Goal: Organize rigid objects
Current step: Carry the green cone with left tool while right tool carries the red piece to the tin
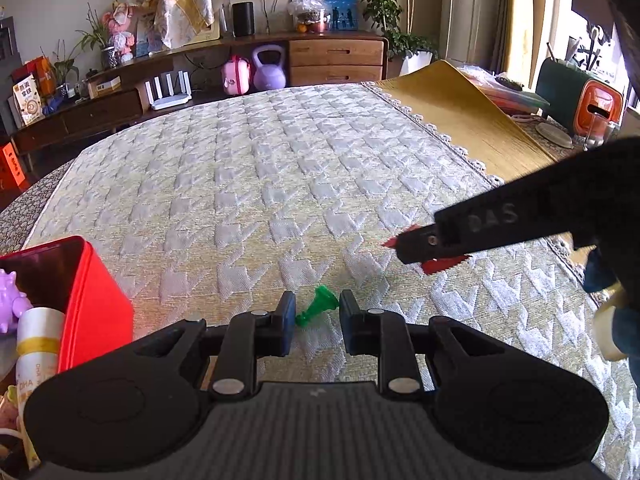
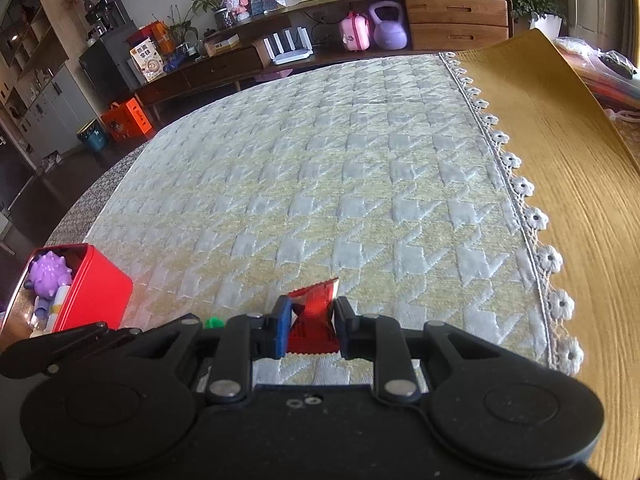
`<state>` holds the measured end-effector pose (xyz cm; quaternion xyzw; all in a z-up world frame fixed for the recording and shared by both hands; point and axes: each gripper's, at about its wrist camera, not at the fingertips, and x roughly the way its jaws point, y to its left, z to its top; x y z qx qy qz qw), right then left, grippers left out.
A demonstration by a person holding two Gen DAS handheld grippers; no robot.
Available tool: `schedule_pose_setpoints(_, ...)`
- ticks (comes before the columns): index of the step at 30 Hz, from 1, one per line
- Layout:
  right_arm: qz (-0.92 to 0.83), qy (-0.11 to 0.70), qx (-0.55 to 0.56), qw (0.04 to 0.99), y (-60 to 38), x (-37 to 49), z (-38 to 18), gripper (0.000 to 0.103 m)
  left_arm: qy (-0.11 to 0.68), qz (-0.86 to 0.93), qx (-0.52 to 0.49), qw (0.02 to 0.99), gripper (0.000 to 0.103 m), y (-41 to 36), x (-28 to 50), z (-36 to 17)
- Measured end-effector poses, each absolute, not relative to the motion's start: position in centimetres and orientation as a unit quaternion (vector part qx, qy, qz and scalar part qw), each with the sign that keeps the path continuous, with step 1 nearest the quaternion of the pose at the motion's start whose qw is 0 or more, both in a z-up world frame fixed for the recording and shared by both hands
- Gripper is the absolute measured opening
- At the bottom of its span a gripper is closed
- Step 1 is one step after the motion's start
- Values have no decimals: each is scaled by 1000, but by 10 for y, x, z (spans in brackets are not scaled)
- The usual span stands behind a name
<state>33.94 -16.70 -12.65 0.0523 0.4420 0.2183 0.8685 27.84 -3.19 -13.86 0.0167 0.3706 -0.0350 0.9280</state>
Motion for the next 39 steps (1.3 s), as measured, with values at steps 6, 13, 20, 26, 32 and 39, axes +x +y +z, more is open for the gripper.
schedule_pose_setpoints(6, 231, 429, 53, 872, -173, 316, -110, 22, 370, -29, 2, 929, 23, -25, 263, -122)
schedule_pose_setpoints(13, 244, 411, 43, 877, -174, 290, -87, 22, 366, -23, -21, 930, 23, -15, 244, -97)
schedule_pose_setpoints(20, 257, 389, 32, 884, -162, 256, -60, 22, 356, -11, -34, 934, 23, 1, 219, -68)
schedule_pose_setpoints(26, 271, 374, 24, 887, -145, 239, -41, 22, 348, 1, -38, 937, 23, 20, 198, -41)
schedule_pose_setpoints(32, 290, 358, 13, 888, -123, 223, -27, 22, 337, 14, -38, 941, 23, 47, 182, -22)
schedule_pose_setpoints(39, 317, 349, 1, 882, -88, 210, -20, 22, 330, 46, -63, 941, 23, 91, 166, -12)
